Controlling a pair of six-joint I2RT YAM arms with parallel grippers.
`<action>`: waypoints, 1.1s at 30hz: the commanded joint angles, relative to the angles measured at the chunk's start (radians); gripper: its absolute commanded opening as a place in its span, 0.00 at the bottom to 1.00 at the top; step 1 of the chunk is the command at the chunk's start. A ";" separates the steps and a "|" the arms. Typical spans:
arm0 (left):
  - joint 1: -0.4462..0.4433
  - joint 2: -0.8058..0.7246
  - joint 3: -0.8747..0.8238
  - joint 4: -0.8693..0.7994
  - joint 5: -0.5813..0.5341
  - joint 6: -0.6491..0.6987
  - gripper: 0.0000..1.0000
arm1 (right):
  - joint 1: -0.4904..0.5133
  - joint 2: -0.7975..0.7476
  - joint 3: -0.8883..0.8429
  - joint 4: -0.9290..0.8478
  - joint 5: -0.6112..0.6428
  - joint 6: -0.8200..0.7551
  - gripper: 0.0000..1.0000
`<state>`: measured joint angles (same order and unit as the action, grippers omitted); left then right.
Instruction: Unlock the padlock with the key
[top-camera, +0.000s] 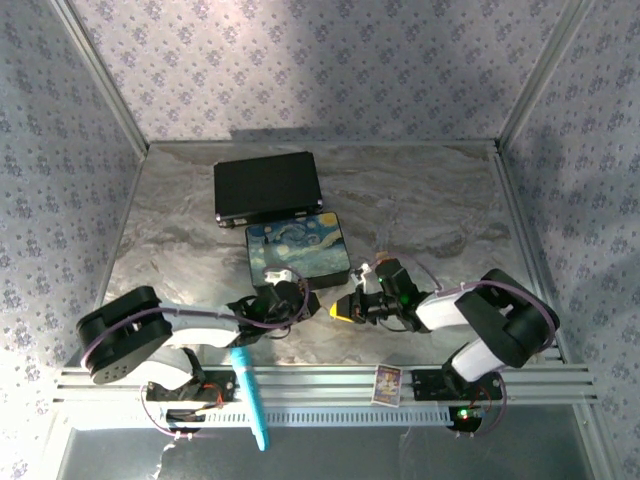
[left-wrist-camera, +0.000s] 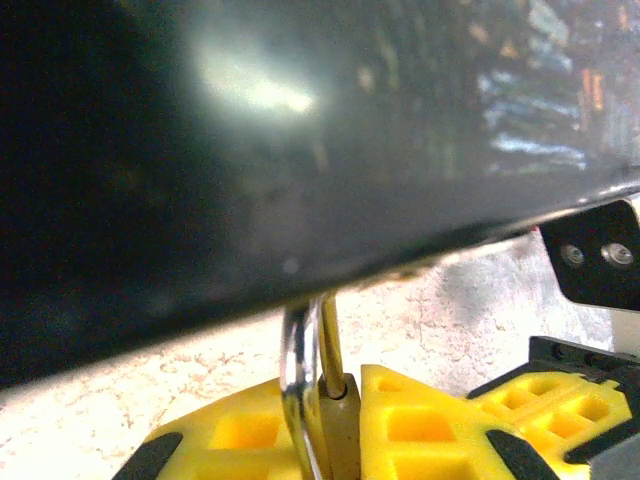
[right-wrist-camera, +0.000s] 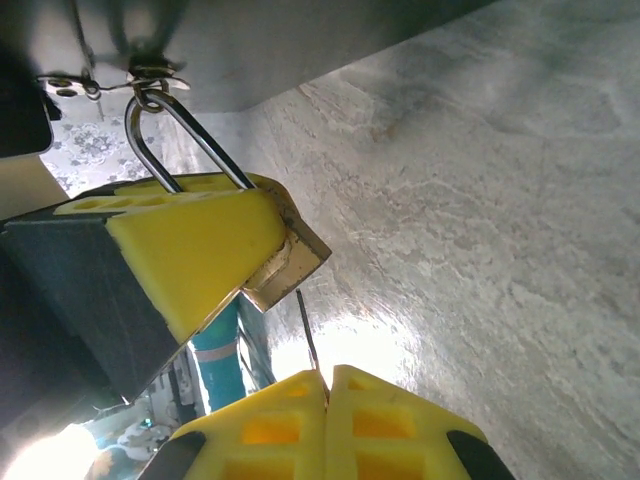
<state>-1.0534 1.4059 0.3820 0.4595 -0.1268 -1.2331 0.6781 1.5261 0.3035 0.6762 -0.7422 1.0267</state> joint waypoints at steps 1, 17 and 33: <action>0.015 -0.015 -0.024 0.064 0.056 -0.070 0.09 | -0.005 0.029 0.005 0.058 -0.072 0.017 0.00; 0.015 -0.001 -0.027 0.138 0.083 -0.098 0.04 | -0.017 0.112 0.013 0.242 -0.063 0.095 0.00; 0.015 -0.023 -0.021 0.186 0.113 -0.116 0.00 | -0.061 0.265 -0.013 0.573 -0.005 0.264 0.00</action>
<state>-1.0241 1.4025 0.3504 0.5724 -0.1249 -1.2774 0.6384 1.7607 0.2840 1.1130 -0.8093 1.2358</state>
